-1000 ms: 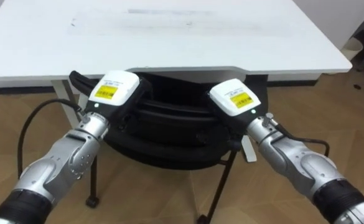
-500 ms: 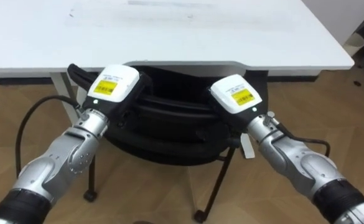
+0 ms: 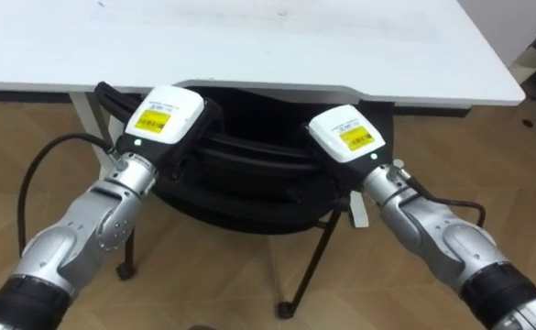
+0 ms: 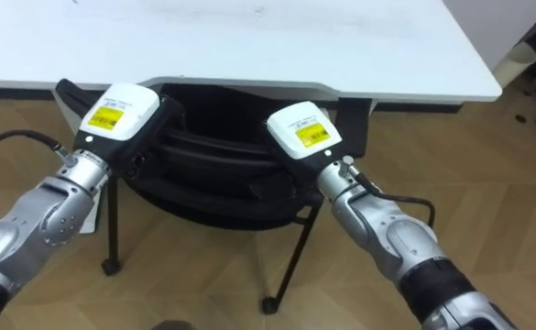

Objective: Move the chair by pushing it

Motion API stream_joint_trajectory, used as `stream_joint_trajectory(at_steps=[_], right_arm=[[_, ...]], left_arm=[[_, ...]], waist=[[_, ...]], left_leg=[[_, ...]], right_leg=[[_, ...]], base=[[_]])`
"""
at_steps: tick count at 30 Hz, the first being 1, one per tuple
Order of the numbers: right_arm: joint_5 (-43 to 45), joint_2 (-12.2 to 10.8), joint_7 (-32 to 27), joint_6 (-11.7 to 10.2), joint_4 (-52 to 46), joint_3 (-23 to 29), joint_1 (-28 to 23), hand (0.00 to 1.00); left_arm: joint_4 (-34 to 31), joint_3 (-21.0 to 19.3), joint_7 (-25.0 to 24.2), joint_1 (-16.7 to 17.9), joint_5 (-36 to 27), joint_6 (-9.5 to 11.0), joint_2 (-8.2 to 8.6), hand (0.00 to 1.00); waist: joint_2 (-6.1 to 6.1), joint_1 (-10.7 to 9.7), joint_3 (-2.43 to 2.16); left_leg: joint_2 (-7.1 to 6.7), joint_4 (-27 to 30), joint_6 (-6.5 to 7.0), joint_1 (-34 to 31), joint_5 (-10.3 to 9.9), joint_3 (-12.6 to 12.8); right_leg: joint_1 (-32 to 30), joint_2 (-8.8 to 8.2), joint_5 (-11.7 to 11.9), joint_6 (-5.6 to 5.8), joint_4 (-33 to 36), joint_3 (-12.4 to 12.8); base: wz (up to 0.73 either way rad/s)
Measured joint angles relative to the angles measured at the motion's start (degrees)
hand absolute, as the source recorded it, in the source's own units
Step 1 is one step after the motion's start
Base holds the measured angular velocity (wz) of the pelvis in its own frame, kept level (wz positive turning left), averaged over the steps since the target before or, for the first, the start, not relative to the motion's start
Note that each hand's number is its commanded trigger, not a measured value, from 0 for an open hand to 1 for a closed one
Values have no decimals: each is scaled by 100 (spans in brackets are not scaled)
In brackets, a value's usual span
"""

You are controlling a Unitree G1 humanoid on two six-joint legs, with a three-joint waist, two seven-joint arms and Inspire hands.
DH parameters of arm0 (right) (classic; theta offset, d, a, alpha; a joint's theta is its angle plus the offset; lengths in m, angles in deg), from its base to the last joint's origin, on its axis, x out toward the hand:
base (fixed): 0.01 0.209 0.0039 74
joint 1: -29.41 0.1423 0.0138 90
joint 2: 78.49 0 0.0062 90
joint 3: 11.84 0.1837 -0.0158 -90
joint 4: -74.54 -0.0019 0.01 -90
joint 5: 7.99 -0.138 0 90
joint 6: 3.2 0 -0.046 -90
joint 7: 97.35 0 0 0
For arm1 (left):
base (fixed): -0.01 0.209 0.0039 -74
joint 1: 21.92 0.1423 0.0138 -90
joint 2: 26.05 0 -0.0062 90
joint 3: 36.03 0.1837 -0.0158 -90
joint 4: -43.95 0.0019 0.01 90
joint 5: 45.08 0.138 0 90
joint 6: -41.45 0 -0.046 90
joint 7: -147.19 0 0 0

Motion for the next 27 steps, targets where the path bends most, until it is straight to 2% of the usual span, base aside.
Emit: stream_joint_trajectory(at_steps=[1,2,3,7,9,11,12,15,16,18,19,20,21,22,23,24,25,26,27], right_arm=[[0,-2,15,-4,-1,-6,-1,0],[1,-2,48,-14,-2,-9,-2,0],[0,-7,88,-16,-3,-10,-1,0],[-89,36,422,45,-116,14,6,0],[-228,57,692,131,-158,30,9,0],[-280,112,883,160,-221,33,9,0],[-279,200,1016,159,-337,33,10,0],[-262,394,1312,122,-590,32,10,0],[-252,463,1369,109,-695,28,11,0],[-258,787,1466,39,-1146,18,80,0],[-258,874,1480,24,-1248,13,142,0],[-260,1060,1541,-83,-1423,6,308,0],[-258,1216,1625,-220,-1558,-35,514,0],[-258,1294,1652,-297,-1602,-116,597,0],[-288,1401,1694,-451,-1689,-155,723,0],[-400,1486,1706,-634,-1747,-156,880,0],[-404,1589,1714,-710,-1881,-156,941,0],[-463,1864,1680,-827,-2240,-147,1101,0],[-673,2052,1544,-823,-2300,-85,1482,0]], left_arm=[[0,0,-3,2,4,0,-4,89],[0,1,-5,10,21,3,-6,65],[1,1,-5,35,43,2,-4,0],[0,-5,-14,101,71,-24,60,0],[-49,-176,-119,196,52,-73,297,0],[-76,-278,-171,238,44,-83,450,0],[-123,-337,-229,254,36,-83,550,0],[-219,-373,-346,307,-234,-64,635,0],[-241,-375,-367,307,-360,-62,652,0],[-358,-371,-427,346,-1062,-22,632,0],[-382,-371,-433,352,-1193,-24,617,0],[-399,-374,-457,352,-1345,-24,557,0],[-423,-374,-468,360,-1383,-28,457,0],[-478,-374,-494,363,-1365,-50,393,0],[-633,-368,-600,378,-1360,-74,223,0],[-754,-370,-673,410,-1361,-85,15,0],[-850,-371,-739,414,-1336,-87,-115,0],[-1047,-351,-935,417,-1249,-80,-393,0],[-1097,-333,-1063,418,-1240,-75,-641,0]], waist=[[-30,4,-5],[-54,7,-4],[-71,9,-4],[-141,28,-40],[-145,50,-43],[-148,99,-45],[-163,117,-43],[-203,151,-41],[-213,157,-39],[-259,153,-36],[-273,145,-41],[-291,132,-39],[-341,35,-35],[-381,-10,-46],[-447,-89,-29],[-479,-204,-37],[-479,-283,-36],[-462,-419,-26],[-437,-539,-21]], left_leg=[[-4,-65,-11,32,25,-7],[-4,-172,-22,98,72,-39],[-4,-270,-31,180,109,-65],[-4,-492,-82,362,153,-126],[3,-602,-107,498,167,-149],[7,-682,-135,572,187,-167],[6,-708,-144,586,193,-186],[11,-773,-163,683,203,-204],[11,-773,-164,682,203,-202],[19,-817,-178,691,209,-203],[21,-832,-182,699,212,-203],[27,-842,-183,717,212,-202],[25,-909,-193,786,220,-203],[25,-952,-204,810,234,-204],[45,-994,-217,849,246,-215],[85,-1026,-229,874,254,-224],[87,-1025,-237,865,258,-259],[85,-1028,-250,853,273,-326],[86,-1037,-258,886,283,-355]], right_leg=[[23,-1,4,-5,-31,-18],[97,1,16,-17,-125,-40],[179,17,25,-30,-211,-58],[339,83,8,-69,-370,-120],[457,89,17,-147,-454,-167],[551,88,27,-174,-515,-181],[575,86,16,-191,-526,-185],[690,106,-8,-214,-609,-219],[690,104,-18,-217,-605,-220],[699,97,-26,-229,-639,-253],[707,100,-24,-231,-657,-258],[732,113,-20,-238,-691,-258],[796,131,-19,-239,-732,-279],[828,148,-18,-239,-770,-306],[889,194,8,-242,-869,-283],[930,245,72,-256,-1006,-297],[982,278,99,-260,-1062,-325],[1045,315,143,-260,-1158,-363],[1116,336,179,-264,-1237,-390]], base=[[20],[12],[12],[9],[6],[7],[10],[8],[8],[2],[0],[0],[5],[10],[9],[7],[11],[13],[14]])
